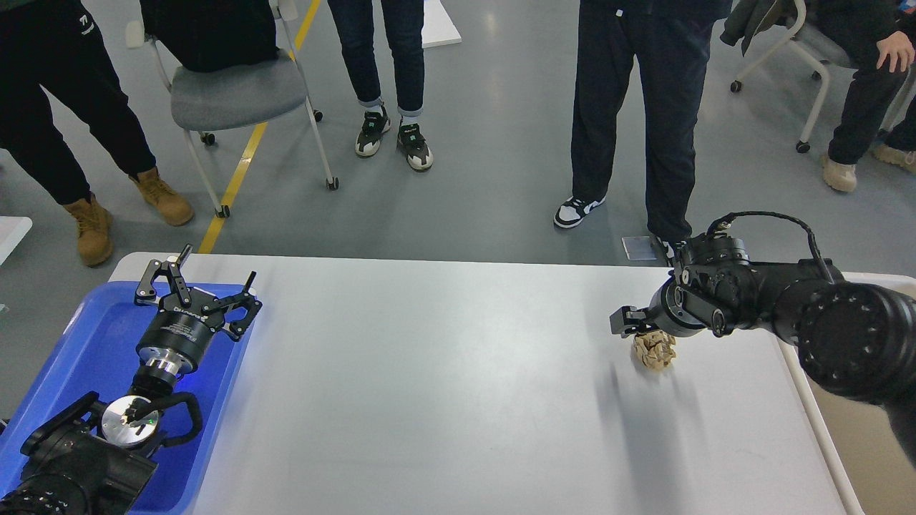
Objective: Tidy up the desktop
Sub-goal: 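Close the right gripper on the paper ball and lift it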
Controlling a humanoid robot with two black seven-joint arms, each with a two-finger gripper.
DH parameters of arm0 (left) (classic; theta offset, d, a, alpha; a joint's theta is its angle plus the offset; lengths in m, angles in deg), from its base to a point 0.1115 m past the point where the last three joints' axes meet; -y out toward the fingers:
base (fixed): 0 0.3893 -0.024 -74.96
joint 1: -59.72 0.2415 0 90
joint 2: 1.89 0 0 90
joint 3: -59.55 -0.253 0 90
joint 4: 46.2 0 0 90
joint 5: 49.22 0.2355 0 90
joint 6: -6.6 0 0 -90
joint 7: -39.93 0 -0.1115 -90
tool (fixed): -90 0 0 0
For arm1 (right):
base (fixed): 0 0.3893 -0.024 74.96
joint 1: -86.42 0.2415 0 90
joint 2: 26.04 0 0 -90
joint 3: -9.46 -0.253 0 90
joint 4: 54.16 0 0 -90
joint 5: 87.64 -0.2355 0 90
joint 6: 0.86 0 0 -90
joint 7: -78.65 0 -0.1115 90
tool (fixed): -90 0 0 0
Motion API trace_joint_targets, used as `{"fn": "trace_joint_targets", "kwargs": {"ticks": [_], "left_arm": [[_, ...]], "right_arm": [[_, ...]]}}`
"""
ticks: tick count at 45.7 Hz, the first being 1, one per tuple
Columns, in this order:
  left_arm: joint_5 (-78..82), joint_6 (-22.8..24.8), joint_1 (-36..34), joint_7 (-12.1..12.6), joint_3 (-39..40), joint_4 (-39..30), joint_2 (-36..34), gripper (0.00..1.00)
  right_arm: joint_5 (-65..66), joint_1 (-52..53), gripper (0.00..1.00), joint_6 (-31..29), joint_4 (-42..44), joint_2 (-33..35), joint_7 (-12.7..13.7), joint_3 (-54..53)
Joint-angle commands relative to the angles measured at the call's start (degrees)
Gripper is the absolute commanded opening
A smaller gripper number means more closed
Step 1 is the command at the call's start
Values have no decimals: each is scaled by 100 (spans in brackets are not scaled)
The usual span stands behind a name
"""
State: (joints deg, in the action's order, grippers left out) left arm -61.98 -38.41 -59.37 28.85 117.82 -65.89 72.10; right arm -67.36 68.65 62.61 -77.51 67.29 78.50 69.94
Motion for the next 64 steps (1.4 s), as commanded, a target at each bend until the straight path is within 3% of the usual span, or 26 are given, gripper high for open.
{"fn": "trace_joint_targets", "kwargs": {"ticks": [1, 21, 38, 41, 47, 52, 57, 61, 62, 64], "left_arm": [[-7, 0, -9, 0, 0, 0, 2, 100], [-7, 0, 0, -8, 0, 0, 2, 100], [-7, 0, -9, -8, 0, 0, 2, 100], [-7, 0, -9, -8, 0, 0, 2, 100], [-7, 0, -9, -8, 0, 0, 2, 100], [-7, 0, -9, -8, 0, 0, -7, 100], [-7, 0, 0, -8, 0, 0, 2, 100], [-7, 0, -9, -8, 0, 0, 2, 100], [-7, 0, -9, -8, 0, 0, 2, 100], [-7, 0, -9, -8, 0, 0, 2, 100]], "right_arm": [[116, -430, 100, 332, 402, -122, -3, -274], [310, -878, 100, 1299, 472, -166, -12, -291], [521, -1089, 100, 1414, 542, -184, -12, -309], [530, -1107, 96, 1422, 542, -193, -12, -318], [530, -1133, 68, 1449, 533, -184, -20, -309], [635, -1133, 63, 1449, 533, -184, -20, -309], [714, -1133, 46, 1414, 533, -175, -20, -309], [784, -1133, 7, 1378, 525, -158, -20, -309], [802, -1133, 1, 1378, 525, -158, -20, -309], [837, -1133, 0, 1370, 516, -149, -47, -309]]}}
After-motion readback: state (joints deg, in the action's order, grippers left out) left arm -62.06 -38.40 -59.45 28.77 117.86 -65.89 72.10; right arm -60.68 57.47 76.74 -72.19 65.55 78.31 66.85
